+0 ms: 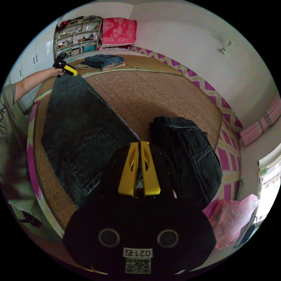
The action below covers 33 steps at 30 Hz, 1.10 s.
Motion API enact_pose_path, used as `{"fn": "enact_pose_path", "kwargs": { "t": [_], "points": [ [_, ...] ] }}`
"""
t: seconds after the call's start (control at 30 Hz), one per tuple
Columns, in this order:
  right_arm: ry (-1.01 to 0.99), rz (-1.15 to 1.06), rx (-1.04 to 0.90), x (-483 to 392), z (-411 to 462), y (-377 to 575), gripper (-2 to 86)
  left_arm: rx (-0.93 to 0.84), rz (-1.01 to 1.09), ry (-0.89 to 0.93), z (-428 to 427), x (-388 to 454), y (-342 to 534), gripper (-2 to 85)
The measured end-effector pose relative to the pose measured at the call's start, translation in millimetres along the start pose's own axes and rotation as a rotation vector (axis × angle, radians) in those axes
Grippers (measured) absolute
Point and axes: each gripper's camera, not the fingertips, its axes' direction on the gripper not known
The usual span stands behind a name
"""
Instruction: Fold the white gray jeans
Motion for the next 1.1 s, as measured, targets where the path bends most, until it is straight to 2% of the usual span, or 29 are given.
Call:
{"fn": "enact_pose_path", "kwargs": {
  "t": [0.13, 0.23, 0.3, 0.37, 0.5, 0.57, 0.63, 0.77, 0.9, 1.1],
  "points": [
    [-0.01, 0.013, 0.027, -9, -23, 3, -1.0, 0.122, -0.024, 0.015, -37, 9, 15, -0.8],
    [-0.021, 0.001, 0.089, -26, -73, 12, -1.0, 0.263, -0.013, 0.026, -96, 26, 38, -0.9],
    [-0.025, -0.023, 0.182, -55, -139, 37, -1.0, 0.39, 0.011, 0.058, -157, 49, 72, -0.9],
    [-0.027, -0.042, 0.246, -85, -190, 68, -1.0, 0.445, 0.033, 0.074, -199, 70, 104, -1.0],
    [-0.072, -0.052, 0.324, -164, -277, 158, -1.0, 0.467, 0.017, 0.125, -256, 120, 192, -1.0],
    [-0.125, -0.048, 0.314, -200, -290, 194, -1.0, 0.453, -0.008, 0.182, -261, 139, 226, -1.0],
    [-0.156, -0.039, 0.252, -235, -282, 222, -1.0, 0.414, -0.052, 0.212, -254, 157, 255, -1.0],
    [-0.201, 0.063, 0.055, -283, -208, 268, -1.0, 0.362, -0.192, 0.288, -220, 179, 302, -1.0],
    [-0.258, 0.189, 0.132, -270, -188, 294, -1.0, 0.398, -0.303, 0.347, -218, 176, 331, -1.0],
    [-0.288, 0.199, 0.114, -248, -195, 287, -0.2, 0.356, -0.315, 0.378, -236, 178, 346, -0.9]
  ]
}}
